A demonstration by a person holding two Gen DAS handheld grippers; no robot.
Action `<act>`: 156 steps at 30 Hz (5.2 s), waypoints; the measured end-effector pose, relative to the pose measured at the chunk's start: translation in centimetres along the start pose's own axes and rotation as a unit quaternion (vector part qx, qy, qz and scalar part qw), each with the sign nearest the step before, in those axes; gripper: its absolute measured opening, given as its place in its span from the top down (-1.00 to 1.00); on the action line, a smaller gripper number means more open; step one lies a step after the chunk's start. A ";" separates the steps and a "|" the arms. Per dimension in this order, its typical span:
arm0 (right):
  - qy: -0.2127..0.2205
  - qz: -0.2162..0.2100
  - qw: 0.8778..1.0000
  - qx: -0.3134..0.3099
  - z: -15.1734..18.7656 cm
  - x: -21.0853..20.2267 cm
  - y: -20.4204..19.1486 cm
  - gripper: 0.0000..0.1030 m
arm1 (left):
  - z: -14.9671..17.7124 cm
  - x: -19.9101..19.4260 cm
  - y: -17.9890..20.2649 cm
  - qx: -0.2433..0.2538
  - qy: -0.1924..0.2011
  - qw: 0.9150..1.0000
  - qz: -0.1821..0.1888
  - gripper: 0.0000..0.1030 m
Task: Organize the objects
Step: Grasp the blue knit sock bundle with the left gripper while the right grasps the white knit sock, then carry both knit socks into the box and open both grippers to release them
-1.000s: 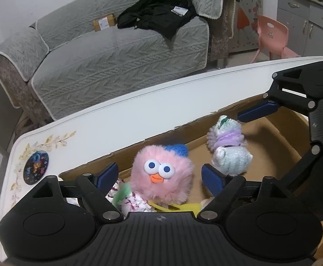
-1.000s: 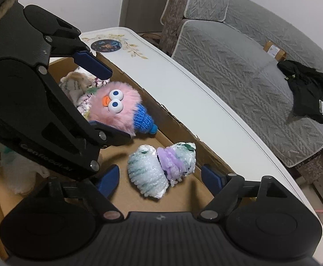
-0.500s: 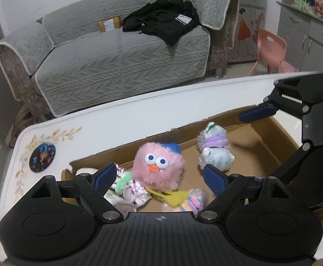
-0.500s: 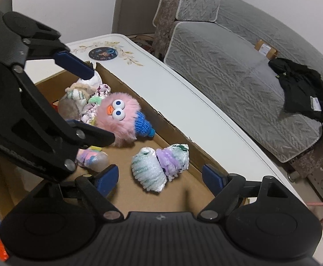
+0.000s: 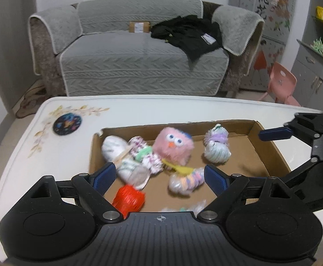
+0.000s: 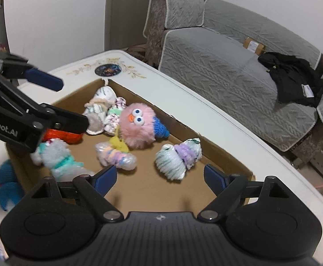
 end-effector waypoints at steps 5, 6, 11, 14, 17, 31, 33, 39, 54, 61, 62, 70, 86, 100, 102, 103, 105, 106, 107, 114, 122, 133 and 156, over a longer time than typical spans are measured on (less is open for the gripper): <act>0.018 -0.005 1.000 0.023 1.6 -2.4 -0.7 -0.68 | 2.9 -2.6 -0.6 -0.019 0.012 1.000 -0.011 -0.79; 0.021 -0.005 0.999 0.028 2.0 -2.9 -0.8 -0.68 | 3.5 -3.1 -0.7 -0.023 0.015 1.000 -0.012 -0.79; 0.047 -0.009 0.996 0.071 4.8 -5.8 -1.2 -0.74 | 7.6 -4.7 -0.9 -0.051 0.018 0.998 -0.018 -0.82; 0.057 -0.009 0.994 0.093 7.2 -7.2 -1.8 -0.76 | 9.7 -5.5 -0.7 -0.063 0.018 0.998 -0.022 -0.82; 0.067 -0.009 0.990 0.121 9.3 -8.1 -1.9 -0.79 | 11.5 -6.1 -0.2 -0.065 0.020 0.997 -0.026 -0.85; 0.072 -0.001 0.984 0.164 13.4 -7.0 -1.6 -0.85 | 14.2 -3.1 2.4 -0.051 -0.009 0.999 -0.006 -0.89; 0.068 -0.001 0.983 0.170 14.1 -7.2 -1.6 -0.85 | 14.4 -3.2 2.3 -0.054 -0.008 0.998 -0.002 -0.85; 0.050 -0.020 0.983 0.178 15.7 -7.3 -2.5 -0.84 | 14.9 -4.4 2.1 -0.036 -0.010 0.999 -0.019 -0.76; 0.036 -0.015 0.986 0.160 18.2 -8.6 -4.1 -0.89 | 19.5 -8.7 -0.7 -0.066 -0.007 0.997 -0.041 -0.93; 0.036 -0.019 0.988 0.152 19.0 -8.4 -4.8 -0.48 | 19.4 -7.7 -1.0 -0.052 0.006 0.998 -0.030 -0.91; 0.037 -0.018 0.988 0.147 19.1 -8.5 -5.0 -0.40 | 19.4 -7.6 -1.0 -0.053 0.007 0.998 -0.026 -0.89; 0.043 -0.026 0.987 0.152 19.1 -9.1 -4.7 0.19 | 19.7 -7.6 -0.6 -0.036 0.014 0.999 -0.016 -0.76; 0.069 -0.010 0.982 0.175 19.1 -12.8 -0.9 0.23 | 18.1 -11.1 0.2 -0.014 0.035 0.999 -0.007 -0.70; 0.144 0.012 0.980 0.140 8.8 -14.8 2.9 0.23 | 4.0 -11.6 3.8 0.074 0.098 0.992 0.034 -0.70; 0.145 0.012 0.979 0.146 7.5 -14.4 3.7 0.23 | 1.9 -10.6 4.7 0.084 0.101 0.990 0.054 -0.70; 0.146 0.013 0.978 0.148 7.1 -14.1 4.0 0.23 | 0.8 -9.8 5.3 0.090 0.101 0.989 0.066 -0.70; 0.145 0.012 0.977 0.153 6.3 -13.5 4.6 0.22 | -0.9 -8.2 6.4 0.099 0.106 0.985 0.091 -0.70; 0.144 0.012 0.977 0.155 6.0 -13.2 4.8 0.22 | -1.8 -7.2 7.2 0.107 0.108 0.983 0.100 -0.70; 0.144 0.013 0.977 0.154 5.7 -12.8 5.0 0.22 | -2.5 -6.1 8.0 0.118 0.108 0.981 0.107 -0.70; 0.132 0.018 0.978 0.159 4.9 -11.3 6.6 0.22 | -5.0 2.1 13.0 0.169 0.094 0.967 0.164 -0.70; 0.107 0.023 0.981 0.160 4.4 -9.1 7.3 0.22 | -5.6 10.3 14.3 0.255 0.045 0.952 0.165 -0.70; 0.041 0.024 0.992 0.117 1.5 -2.1 5.6 0.21 | -4.6 12.7 13.4 0.343 0.000 0.933 0.106 -0.72; 0.003 0.039 0.993 0.111 1.1 -0.4 5.3 0.20 | -4.5 11.9 14.4 0.367 -0.020 0.926 0.088 -0.79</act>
Point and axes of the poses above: each gripper's, at about its wrist camera, not at the fingertips, and x roughly the way its jaws point, y to its right, z to its underside, the point moved 1 cm from there along x, roughly the way its jaws point, and after that the axes turned 14 degrees about x, right-handed, at the moved point
